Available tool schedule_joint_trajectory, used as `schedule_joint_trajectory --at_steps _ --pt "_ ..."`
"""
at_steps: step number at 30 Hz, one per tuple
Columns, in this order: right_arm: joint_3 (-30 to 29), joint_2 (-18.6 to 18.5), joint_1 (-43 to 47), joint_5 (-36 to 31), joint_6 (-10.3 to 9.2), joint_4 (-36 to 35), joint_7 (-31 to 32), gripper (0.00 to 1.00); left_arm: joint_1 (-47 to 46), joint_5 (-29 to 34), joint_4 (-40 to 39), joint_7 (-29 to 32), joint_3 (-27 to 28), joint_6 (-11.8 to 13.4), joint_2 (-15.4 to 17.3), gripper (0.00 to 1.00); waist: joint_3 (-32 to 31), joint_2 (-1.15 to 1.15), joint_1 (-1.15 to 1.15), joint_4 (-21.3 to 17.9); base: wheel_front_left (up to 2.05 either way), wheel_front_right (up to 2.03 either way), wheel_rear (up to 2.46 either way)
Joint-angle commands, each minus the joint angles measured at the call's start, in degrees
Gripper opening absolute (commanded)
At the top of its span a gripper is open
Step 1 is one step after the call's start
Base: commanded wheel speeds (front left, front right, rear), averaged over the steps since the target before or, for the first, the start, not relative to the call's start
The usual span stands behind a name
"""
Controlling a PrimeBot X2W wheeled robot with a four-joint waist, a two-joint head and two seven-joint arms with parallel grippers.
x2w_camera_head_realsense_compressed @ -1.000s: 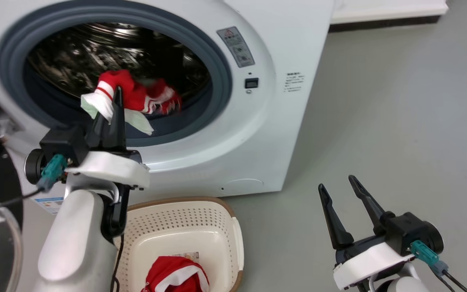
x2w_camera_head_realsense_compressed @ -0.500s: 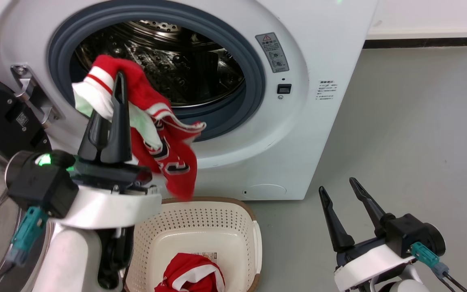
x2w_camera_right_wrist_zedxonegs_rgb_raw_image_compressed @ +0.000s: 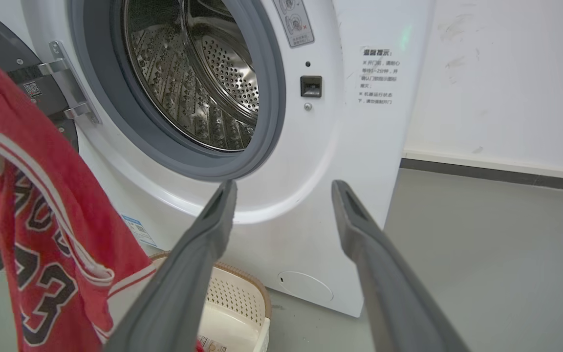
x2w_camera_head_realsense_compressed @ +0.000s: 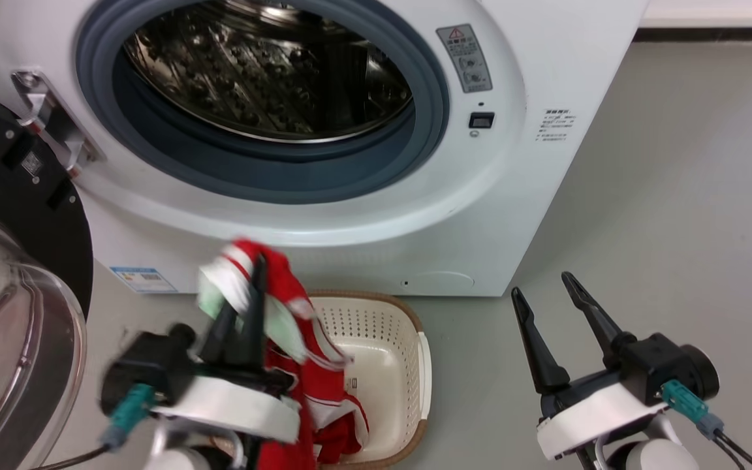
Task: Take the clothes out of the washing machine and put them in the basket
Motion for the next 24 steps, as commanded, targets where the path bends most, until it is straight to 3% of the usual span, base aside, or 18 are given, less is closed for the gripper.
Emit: schedule_joint_trajectory --at_steps 1,10,16,24 --pt "0.09 0.03 -1.11 -0.06 -0.04 -0.25 0.02 1.00 0.51 -0.02 0.88 -0.24 -0.43 -0.34 -0.30 0.00 0.93 0.00 0.01 0.06 0.00 0.00 0.00" --pt "0.01 0.03 -2.71 -0.57 -0.04 -0.43 -0.08 1.00 -1.60 -2.82 20.59 -4.85 -0.85 -2.30 -2.61 0.00 5.61 0.00 0.01 -0.13 0.00 0.00 0.00" --pt "0.41 0.02 -5.02 -1.42 -0.04 -1.57 0.40 1.00 -10.32 -3.48 41.08 -6.82 -0.94 -4.61 -3.44 0.00 12.07 0.00 0.01 -0.25 0.00 0.00 0.00" --pt "0.24 0.03 -8.12 -2.48 -0.04 -3.15 0.53 1.00 -23.60 -3.35 59.52 -9.47 0.28 -6.52 -4.31 0.00 20.32 0.00 0.01 -1.31 0.00 0.00 0.00"
